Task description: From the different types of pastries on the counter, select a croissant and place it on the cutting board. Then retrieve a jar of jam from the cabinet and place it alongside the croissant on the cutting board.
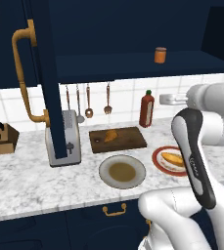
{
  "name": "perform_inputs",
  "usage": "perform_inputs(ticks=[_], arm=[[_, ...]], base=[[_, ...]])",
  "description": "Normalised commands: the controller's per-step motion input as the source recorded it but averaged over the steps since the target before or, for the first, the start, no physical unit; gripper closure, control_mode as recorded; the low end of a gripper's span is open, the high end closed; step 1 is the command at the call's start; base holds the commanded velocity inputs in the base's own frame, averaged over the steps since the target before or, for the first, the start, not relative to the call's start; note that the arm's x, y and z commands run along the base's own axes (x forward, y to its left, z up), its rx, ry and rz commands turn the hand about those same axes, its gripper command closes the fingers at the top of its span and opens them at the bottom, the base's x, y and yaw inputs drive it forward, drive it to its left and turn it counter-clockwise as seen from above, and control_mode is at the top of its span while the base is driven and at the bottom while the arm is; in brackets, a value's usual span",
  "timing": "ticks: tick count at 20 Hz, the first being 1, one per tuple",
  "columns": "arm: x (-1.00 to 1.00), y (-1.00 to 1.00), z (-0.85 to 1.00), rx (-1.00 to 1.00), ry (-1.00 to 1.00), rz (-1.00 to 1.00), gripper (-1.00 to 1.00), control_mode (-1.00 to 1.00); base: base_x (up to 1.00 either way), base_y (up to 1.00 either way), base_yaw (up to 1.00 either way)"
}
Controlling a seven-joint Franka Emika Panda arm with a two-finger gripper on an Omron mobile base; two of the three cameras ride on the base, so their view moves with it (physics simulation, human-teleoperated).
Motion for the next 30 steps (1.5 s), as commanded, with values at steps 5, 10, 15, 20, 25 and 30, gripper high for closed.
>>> perform_inputs(ticks=[5,10,15,20,25,30], arm=[[0.0,-0.18,1.0,-0.01,-0.18,0.0,-1.0,-1.0],[0.0,-0.01,0.32,0.0,-0.02,-0.01,-1.0,-1.0],[0.0,0.09,0.97,-0.09,-0.09,-0.42,-1.0,-1.0],[0.01,0.17,0.36,-0.07,-0.09,-0.36,-1.0,-1.0],[0.05,-0.12,-0.06,-0.01,-0.02,-0.19,-1.0,-1.0],[0.22,-0.18,0.0,0.0,-0.09,-0.5,-1.0,-1.0]], base=[[0.0,0.0,0.0],[0.0,0.0,0.0],[0.0,0.0,0.0],[0.0,0.0,0.0],[0.0,0.0,0.0],[0.0,0.0,0.0]])
